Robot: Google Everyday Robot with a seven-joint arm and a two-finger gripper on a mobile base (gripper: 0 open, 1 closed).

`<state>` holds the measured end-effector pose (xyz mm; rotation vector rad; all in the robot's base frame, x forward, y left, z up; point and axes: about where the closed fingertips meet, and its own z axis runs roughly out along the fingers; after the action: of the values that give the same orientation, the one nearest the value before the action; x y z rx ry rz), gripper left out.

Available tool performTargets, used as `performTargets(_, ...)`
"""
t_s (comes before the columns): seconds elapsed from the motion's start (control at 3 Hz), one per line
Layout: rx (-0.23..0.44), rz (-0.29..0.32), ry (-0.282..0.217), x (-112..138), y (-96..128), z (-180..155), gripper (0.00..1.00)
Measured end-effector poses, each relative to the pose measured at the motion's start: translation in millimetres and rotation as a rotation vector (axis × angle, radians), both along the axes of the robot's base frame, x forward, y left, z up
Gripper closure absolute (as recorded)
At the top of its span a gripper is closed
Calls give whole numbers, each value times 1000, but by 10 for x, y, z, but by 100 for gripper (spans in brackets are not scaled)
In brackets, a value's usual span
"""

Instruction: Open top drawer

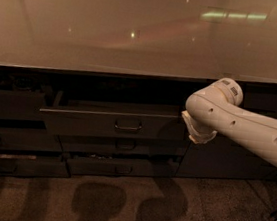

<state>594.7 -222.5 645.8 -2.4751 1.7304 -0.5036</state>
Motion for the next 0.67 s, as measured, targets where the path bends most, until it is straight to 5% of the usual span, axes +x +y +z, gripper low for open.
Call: performTargets(0.67,13,11,9,-47,32,15,100)
